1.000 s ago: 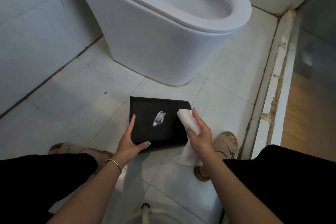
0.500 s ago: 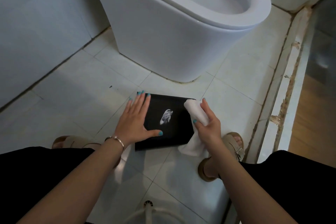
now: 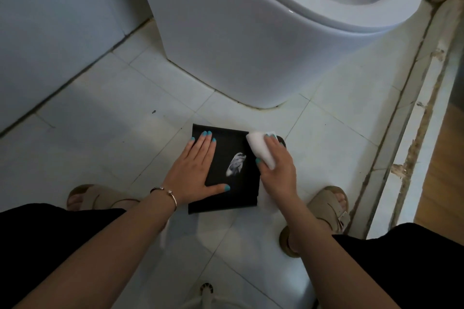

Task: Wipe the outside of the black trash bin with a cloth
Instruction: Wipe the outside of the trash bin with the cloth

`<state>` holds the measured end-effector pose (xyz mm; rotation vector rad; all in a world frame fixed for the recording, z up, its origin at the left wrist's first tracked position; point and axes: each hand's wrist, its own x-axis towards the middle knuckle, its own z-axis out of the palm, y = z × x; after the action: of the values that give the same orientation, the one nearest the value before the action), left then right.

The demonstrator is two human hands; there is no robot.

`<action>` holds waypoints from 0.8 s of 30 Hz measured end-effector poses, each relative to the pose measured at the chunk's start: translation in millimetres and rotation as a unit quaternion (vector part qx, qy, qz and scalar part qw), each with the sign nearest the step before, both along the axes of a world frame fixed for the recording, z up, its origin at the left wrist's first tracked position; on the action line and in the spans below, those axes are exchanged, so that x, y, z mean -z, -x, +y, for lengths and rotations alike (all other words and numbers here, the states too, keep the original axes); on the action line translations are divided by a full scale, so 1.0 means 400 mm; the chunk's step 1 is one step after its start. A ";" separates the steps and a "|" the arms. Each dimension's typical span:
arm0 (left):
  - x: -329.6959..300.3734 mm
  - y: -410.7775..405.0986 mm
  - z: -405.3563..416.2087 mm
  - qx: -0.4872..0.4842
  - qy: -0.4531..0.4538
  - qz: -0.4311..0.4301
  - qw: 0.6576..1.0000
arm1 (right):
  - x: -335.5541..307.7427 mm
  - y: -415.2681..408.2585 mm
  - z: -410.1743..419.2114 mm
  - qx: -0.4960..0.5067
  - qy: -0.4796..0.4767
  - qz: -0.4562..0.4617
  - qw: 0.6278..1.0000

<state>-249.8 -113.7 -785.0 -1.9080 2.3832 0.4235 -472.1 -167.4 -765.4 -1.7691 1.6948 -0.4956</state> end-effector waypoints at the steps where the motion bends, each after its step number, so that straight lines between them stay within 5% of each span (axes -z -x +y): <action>1: 0.000 -0.001 0.000 0.000 0.000 -0.004 1.000 | 0.011 0.003 0.000 -0.006 0.002 0.032 0.999; 4: -0.002 0.004 0.006 -0.041 -0.001 -0.008 0.999 | 0.020 0.003 0.002 -0.009 -0.015 0.125 0.992; 10: 0.014 0.032 0.015 -0.131 -0.030 0.037 0.990 | 0.018 -0.035 0.014 0.023 -0.010 0.126 0.992; 17: 0.022 0.034 0.015 -0.136 -0.010 0.037 0.990 | 0.025 -0.092 0.045 -0.055 0.050 0.139 0.987; 24: 0.009 0.042 0.023 -0.120 0.018 0.020 0.992 | 0.027 -0.070 0.038 -0.029 0.065 0.187 0.980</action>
<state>-266.4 -104.4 -788.4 -2.2314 2.2047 0.4384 -444.2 -152.3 -776.0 -2.1033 1.8885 -0.2627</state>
